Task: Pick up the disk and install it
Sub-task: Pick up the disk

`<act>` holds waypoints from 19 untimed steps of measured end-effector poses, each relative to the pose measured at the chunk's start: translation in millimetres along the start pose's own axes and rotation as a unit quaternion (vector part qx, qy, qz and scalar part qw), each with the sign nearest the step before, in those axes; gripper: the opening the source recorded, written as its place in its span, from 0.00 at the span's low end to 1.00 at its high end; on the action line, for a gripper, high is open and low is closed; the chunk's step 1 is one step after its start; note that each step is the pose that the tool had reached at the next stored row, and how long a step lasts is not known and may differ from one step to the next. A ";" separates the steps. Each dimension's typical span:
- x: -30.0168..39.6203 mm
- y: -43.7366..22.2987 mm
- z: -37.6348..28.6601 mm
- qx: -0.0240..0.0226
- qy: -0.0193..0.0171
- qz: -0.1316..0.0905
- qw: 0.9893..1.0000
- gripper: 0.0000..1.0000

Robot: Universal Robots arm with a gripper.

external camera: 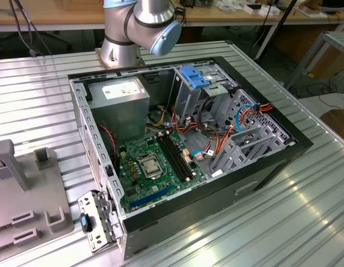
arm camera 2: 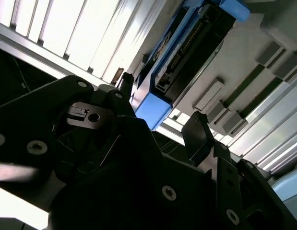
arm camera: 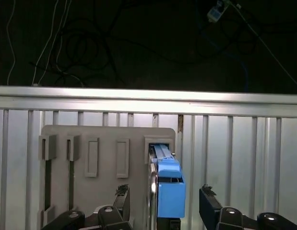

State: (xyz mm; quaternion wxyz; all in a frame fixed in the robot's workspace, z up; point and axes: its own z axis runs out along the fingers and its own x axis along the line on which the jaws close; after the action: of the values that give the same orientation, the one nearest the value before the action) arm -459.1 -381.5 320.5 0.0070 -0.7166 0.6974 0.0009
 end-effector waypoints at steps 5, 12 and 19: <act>-0.3 1.1 7.9 0.000 0.000 0.000 1.000 0.68; -0.2 1.7 15.5 0.000 0.000 0.000 1.000 0.53; -0.2 4.9 19.6 0.000 0.000 0.000 1.000 0.53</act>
State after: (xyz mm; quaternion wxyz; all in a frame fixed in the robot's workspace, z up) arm -463.8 -381.2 300.9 0.0072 -0.7167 0.6974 0.0008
